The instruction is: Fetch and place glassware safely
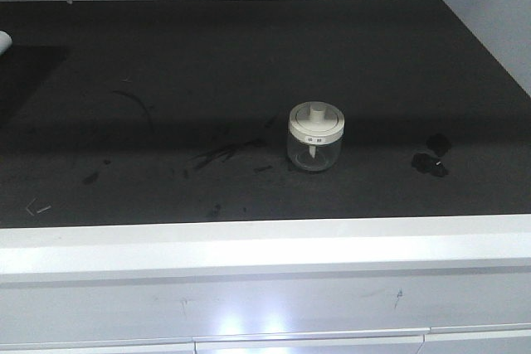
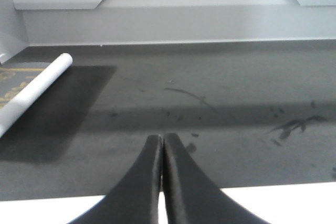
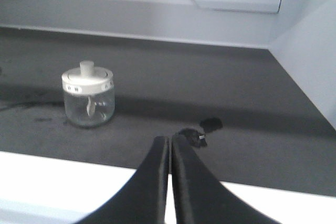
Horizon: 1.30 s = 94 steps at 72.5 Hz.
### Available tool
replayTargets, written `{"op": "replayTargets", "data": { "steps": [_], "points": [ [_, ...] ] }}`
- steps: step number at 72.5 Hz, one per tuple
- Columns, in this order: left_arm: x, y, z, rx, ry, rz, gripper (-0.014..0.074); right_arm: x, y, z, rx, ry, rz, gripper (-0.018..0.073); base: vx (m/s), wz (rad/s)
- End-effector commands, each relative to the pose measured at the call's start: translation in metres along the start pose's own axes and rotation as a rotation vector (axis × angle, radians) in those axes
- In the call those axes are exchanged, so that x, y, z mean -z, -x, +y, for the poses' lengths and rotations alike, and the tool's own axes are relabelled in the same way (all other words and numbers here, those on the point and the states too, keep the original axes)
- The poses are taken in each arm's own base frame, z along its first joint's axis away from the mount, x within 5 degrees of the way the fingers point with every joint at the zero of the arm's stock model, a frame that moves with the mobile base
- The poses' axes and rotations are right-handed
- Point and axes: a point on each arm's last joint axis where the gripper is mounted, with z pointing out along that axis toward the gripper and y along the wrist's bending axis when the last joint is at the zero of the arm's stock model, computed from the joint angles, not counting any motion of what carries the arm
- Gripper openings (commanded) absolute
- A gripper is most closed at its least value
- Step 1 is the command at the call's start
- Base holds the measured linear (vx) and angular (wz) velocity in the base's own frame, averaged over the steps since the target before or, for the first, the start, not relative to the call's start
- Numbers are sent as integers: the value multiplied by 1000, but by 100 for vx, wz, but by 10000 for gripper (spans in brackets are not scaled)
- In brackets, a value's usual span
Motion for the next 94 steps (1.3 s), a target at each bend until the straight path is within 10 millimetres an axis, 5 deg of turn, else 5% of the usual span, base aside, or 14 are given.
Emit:
{"op": "replayTargets", "data": {
  "steps": [1,35,67,79,94],
  "points": [
    [1,15,-4,7,-39,-105,-7,2,20,-1,8,-4,-144,-1,0,0],
    [1,17,-4,6,-44,-122,-7,-2,23,0,-21,1,-170,25,0,0],
    [1,17,-4,6,-44,-122,-7,-20,25,0,-71,6,-142,477,0,0],
    [1,17,-4,6,-44,-122,-7,-33,30,-1,-71,1,-165,501,0,0],
    [1,17,-4,6,-44,-122,-7,-72,57,13,-41,111,-152,498,0,0]
  ]
}}
